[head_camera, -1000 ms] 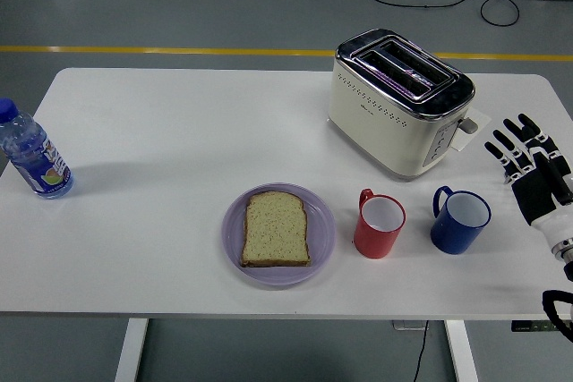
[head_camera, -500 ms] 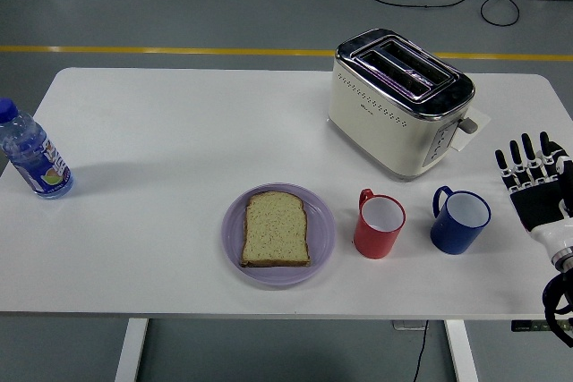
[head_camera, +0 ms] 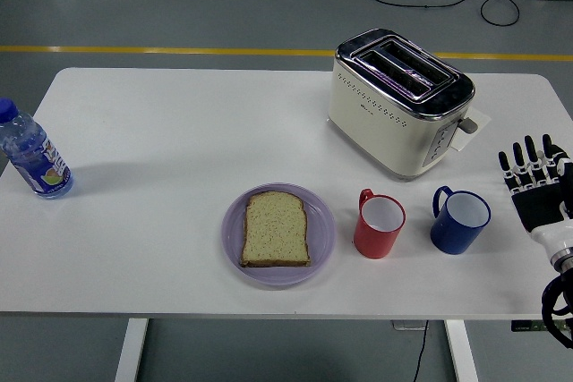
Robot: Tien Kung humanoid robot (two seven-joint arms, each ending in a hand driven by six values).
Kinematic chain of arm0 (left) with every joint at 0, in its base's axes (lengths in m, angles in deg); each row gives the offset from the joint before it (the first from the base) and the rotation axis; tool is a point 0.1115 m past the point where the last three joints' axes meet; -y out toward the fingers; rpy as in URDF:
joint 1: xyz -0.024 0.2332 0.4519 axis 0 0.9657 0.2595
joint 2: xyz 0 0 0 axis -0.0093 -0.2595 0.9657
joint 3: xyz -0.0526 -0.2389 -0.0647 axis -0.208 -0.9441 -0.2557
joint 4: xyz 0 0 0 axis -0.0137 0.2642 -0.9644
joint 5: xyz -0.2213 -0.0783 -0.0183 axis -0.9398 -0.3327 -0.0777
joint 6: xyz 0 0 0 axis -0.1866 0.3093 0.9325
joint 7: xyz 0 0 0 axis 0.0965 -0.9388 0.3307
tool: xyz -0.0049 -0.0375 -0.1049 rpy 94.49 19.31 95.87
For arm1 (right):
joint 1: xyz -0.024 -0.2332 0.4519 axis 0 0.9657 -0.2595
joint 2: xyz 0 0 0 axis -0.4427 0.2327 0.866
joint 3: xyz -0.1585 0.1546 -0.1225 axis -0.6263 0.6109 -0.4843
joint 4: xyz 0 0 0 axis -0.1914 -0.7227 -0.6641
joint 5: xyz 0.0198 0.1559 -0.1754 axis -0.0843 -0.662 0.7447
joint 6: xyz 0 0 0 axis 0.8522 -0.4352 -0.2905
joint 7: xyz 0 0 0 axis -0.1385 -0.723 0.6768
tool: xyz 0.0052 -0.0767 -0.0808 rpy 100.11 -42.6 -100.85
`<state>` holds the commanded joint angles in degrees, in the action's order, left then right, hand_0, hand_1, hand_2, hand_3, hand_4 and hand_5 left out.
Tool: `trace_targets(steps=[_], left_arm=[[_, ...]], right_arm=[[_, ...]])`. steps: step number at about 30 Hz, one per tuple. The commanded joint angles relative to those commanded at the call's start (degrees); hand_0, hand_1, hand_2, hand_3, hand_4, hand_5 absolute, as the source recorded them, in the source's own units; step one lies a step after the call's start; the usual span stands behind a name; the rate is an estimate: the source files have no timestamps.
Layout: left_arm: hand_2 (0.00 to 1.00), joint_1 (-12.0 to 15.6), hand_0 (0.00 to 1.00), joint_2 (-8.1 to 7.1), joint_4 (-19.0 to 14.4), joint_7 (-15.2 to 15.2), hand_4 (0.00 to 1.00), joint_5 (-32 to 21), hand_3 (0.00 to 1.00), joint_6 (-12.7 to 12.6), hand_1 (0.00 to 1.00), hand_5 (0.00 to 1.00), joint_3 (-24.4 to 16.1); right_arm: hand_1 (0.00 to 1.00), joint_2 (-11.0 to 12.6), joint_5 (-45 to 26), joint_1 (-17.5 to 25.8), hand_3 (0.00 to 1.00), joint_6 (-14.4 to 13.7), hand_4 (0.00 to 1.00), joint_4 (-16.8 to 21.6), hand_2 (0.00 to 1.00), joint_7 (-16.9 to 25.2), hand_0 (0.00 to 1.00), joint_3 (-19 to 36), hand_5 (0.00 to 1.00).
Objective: Pick up the cup,pour liquid into bread,place the cup on the desk
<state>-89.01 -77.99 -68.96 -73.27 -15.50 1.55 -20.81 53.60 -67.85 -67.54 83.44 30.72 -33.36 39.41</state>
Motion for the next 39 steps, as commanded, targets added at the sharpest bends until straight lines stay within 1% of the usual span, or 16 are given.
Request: trace_targets(steps=[8, 9, 19, 25, 39], left_arm=[[0.642, -0.19, 0.647, 0.00, 0.02, 0.00, 0.298, 0.23, 0.531, 0.01, 0.644, 0.770, -0.32], [0.642, -0.20, 0.647, 0.00, 0.02, 0.00, 0.298, 0.24, 0.531, 0.01, 0.643, 0.770, -0.34], [0.642, -0.30, 0.647, 0.00, 0.02, 0.08, 0.297, 0.36, 0.532, 0.01, 0.643, 0.772, -0.54], [0.642, -0.33, 0.647, 0.00, 0.05, 0.03, 0.297, 0.28, 0.531, 0.04, 0.643, 0.771, -0.51], [0.642, -0.36, 0.647, 0.00, 0.05, 0.02, 0.297, 0.38, 0.531, 0.04, 0.643, 0.769, -0.55]], right_arm=[[0.591, -0.08, -0.17, 0.06, 0.597, -0.63, 0.497, -0.37, 0.656, 0.20, 0.634, 0.53, 0.165], [0.584, -0.09, -0.19, 0.08, 0.597, -0.69, 0.485, -0.40, 0.655, 0.23, 0.626, 0.55, 0.147], [0.582, -0.35, -1.12, 0.04, 0.597, -1.15, 0.484, -0.65, 0.653, 0.68, 0.624, 0.74, 0.146], [0.581, -0.43, -1.56, 0.09, 0.607, -1.99, 0.478, -0.83, 0.651, 1.69, 0.622, 1.11, 0.147], [0.578, -0.53, -1.97, 0.03, 0.602, -2.10, 0.474, -1.16, 0.647, 1.53, 0.618, 1.14, 0.143]])
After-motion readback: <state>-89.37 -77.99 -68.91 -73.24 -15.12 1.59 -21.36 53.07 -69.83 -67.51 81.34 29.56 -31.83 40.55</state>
